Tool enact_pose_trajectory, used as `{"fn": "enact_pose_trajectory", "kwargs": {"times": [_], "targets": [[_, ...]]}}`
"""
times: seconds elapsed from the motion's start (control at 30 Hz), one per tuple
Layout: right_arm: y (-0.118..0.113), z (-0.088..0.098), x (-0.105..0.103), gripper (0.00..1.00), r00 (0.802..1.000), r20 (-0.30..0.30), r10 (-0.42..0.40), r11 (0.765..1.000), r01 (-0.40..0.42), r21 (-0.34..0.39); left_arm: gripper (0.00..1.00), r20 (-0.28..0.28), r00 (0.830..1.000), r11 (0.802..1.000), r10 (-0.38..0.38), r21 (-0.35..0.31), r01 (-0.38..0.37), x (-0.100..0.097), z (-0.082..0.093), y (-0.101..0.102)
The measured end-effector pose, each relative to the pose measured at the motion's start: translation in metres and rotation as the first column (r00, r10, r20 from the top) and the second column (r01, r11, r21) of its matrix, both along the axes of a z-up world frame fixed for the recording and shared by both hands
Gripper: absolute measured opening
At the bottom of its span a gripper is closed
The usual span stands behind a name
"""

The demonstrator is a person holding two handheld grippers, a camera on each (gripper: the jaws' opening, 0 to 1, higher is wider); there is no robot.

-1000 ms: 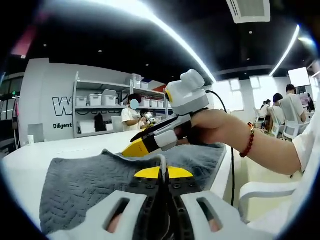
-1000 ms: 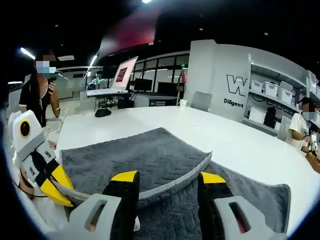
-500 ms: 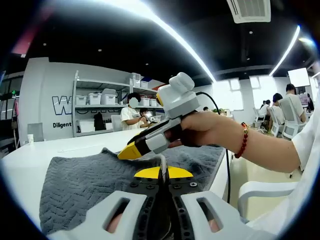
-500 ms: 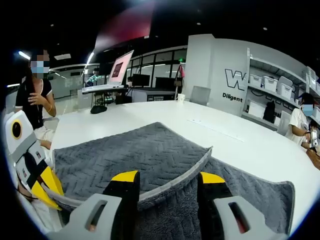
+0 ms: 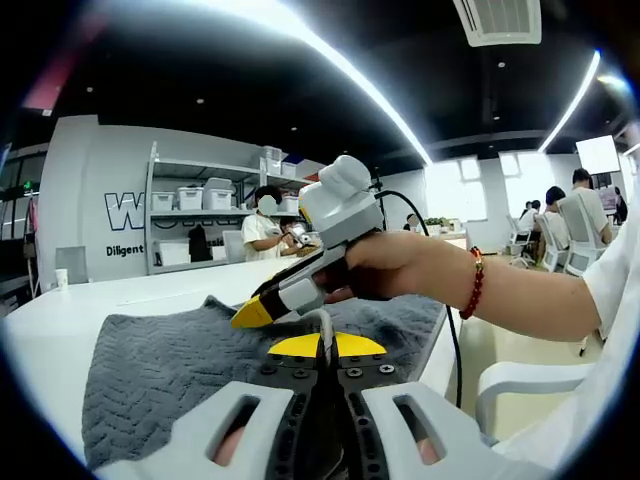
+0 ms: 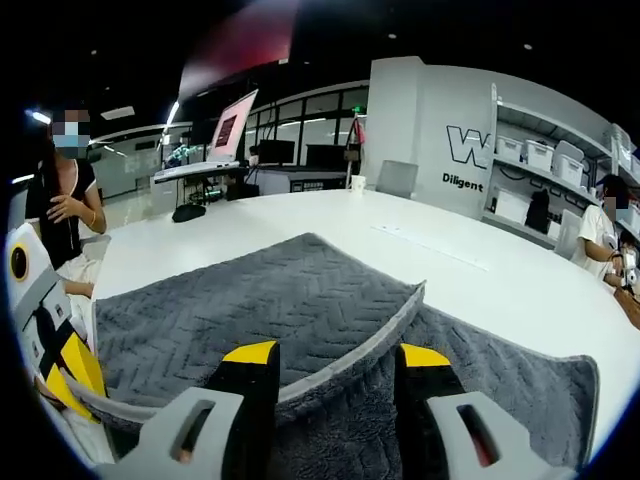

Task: Open the folded towel by lifting each exposed corner and separating the folded layers until the towel lies flat within the target outline without major curled edges

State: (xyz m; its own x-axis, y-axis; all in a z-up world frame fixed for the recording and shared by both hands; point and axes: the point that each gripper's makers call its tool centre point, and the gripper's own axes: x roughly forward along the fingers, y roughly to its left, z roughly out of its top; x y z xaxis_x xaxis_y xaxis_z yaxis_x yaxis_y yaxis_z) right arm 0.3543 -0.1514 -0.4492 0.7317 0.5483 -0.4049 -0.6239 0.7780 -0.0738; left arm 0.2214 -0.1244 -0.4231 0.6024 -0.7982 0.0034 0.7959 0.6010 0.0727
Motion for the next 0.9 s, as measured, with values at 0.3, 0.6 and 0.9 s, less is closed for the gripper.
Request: {"fn": "enact_pose_trajectory", "kwargs": {"times": [0.3,0.6,0.9], "targets": [[0.001,-0.009,0.003,0.43,0.999,-0.031,-0.010,1.000,0.010,0.004,0.00,-0.001,1.000,1.000,-0.004,0.003,0.004,0.000,-0.002,-0.001],[-0.004,-0.015,0.018,0.42,0.998,-0.052,-0.034,0.999,0.033,-0.014,0.00,-0.004,1.000,1.000,-0.005,0.007,0.005,0.000,-0.005,0.000],[-0.008,-0.020,0.028,0.42,0.996,-0.072,-0.052,0.998,0.050,-0.025,0.00,-0.008,1.000,1.000,-0.008,0.008,0.008,-0.001,-0.006,0.000]]}}
